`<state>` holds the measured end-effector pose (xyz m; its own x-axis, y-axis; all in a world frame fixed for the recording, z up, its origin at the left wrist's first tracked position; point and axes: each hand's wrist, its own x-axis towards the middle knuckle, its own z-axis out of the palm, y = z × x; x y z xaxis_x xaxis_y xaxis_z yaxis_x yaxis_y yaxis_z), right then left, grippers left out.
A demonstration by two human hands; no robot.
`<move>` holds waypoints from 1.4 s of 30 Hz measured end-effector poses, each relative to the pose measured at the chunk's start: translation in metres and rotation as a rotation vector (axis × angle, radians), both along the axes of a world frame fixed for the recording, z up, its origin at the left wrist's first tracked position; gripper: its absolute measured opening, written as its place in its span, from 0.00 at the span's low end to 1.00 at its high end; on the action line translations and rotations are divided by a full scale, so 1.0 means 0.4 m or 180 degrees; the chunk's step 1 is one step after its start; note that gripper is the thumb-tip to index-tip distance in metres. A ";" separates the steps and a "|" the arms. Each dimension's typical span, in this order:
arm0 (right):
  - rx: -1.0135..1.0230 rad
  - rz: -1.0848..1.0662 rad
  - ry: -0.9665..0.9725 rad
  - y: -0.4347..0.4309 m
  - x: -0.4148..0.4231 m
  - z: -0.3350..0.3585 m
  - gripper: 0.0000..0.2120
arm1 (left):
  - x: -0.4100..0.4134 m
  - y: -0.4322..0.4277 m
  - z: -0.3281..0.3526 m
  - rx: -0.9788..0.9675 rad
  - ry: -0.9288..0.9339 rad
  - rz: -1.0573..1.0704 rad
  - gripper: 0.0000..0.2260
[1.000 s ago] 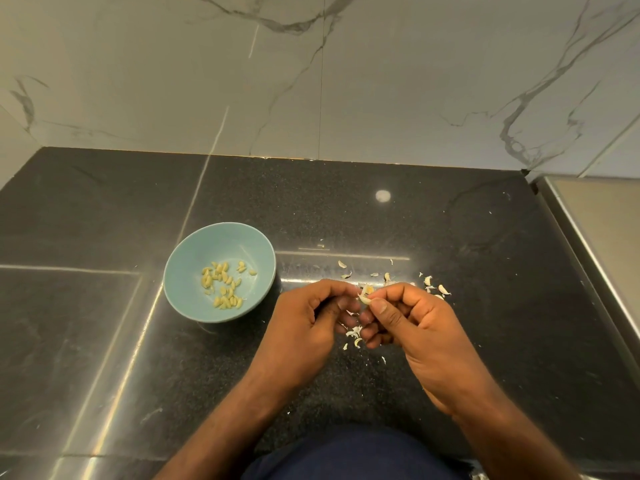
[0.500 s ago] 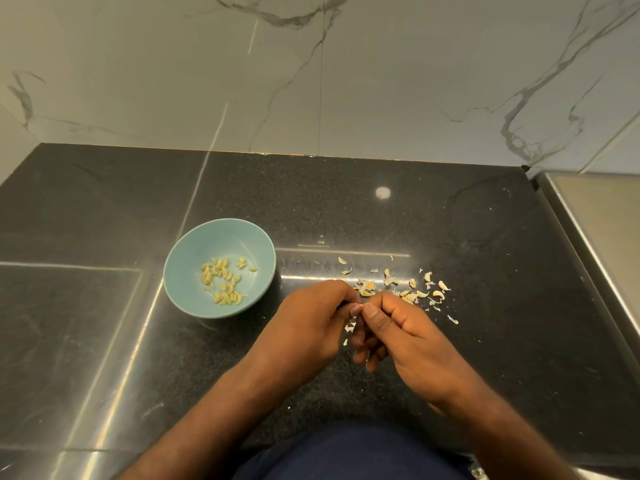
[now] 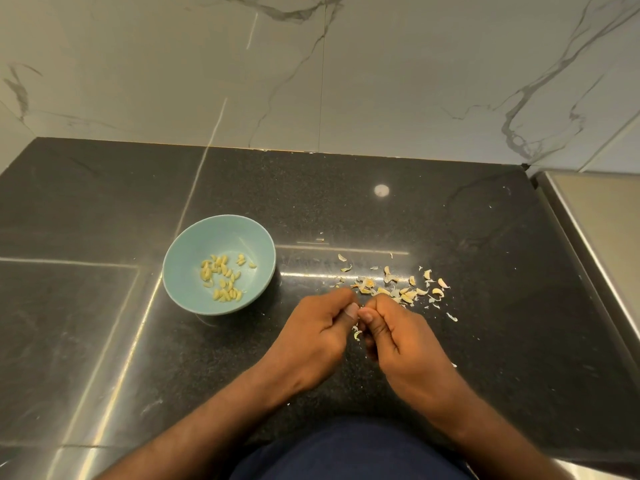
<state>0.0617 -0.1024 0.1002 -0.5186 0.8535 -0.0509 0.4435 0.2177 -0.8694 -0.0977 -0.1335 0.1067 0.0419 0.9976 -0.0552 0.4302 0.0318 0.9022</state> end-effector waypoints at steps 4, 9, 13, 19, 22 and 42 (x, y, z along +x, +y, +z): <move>0.1035 0.0147 -0.0253 0.013 0.013 -0.002 0.19 | 0.007 -0.001 0.016 -0.0463 -0.0726 0.0184 0.13; 0.1694 0.0348 -0.0233 0.033 0.017 -0.008 0.05 | 0.017 -0.011 0.039 -0.1040 -0.1873 0.0462 0.13; 0.0925 0.0191 0.0154 0.030 0.012 0.013 0.13 | 0.027 -0.020 0.018 -0.0447 -0.1445 0.0617 0.14; -0.1040 -0.0334 0.0948 0.011 -0.003 0.054 0.10 | 0.019 -0.021 -0.034 0.1189 0.0525 0.0804 0.05; -0.1268 -0.0502 0.1255 0.015 -0.002 0.058 0.08 | 0.016 -0.017 -0.036 0.1073 0.0230 0.0930 0.04; -0.1197 -0.0481 0.0206 0.035 -0.018 0.050 0.17 | 0.006 0.003 -0.010 0.0788 0.1301 -0.0106 0.10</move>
<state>0.0546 -0.0885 0.1202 -0.4012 0.8484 -0.3454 0.3880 -0.1842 -0.9031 -0.0954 -0.1322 0.1029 0.0985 0.9813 0.1654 0.7485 -0.1826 0.6375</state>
